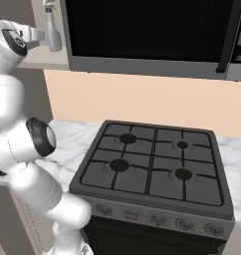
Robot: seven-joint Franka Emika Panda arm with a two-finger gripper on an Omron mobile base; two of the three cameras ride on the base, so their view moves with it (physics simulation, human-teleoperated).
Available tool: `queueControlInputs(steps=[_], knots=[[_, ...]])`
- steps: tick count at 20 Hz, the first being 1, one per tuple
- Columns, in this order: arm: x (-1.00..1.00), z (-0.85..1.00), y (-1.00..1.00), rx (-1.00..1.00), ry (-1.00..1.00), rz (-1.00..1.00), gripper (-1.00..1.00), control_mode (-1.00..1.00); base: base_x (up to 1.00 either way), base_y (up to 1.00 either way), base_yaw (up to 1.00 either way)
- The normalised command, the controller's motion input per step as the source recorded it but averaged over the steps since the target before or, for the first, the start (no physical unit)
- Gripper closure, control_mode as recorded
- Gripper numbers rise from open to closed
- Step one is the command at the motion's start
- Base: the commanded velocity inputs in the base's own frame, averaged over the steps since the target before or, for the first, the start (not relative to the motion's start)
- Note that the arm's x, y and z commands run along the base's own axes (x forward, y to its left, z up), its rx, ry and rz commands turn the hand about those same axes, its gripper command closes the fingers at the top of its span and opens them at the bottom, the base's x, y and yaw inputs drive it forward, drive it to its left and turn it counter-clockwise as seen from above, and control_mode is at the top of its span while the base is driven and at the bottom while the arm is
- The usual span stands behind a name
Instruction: Move the cutting board and knife to the sink. Then move spray from the cabinet to the counter.
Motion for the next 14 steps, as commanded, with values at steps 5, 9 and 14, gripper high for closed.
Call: queueControlInputs(steps=[5,9,14], knots=[[0.21,0.00,-0.01,0.00,0.01,0.00,-1.00,-1.00,0.00,0.00,0.00],[0.44,0.00,0.03,0.00,0.04,0.00,-1.00,-1.00,0.00,0.00,0.00],[0.51,0.00,0.00,0.00,0.05,0.00,-1.00,-1.00,0.00,0.00,0.00]])
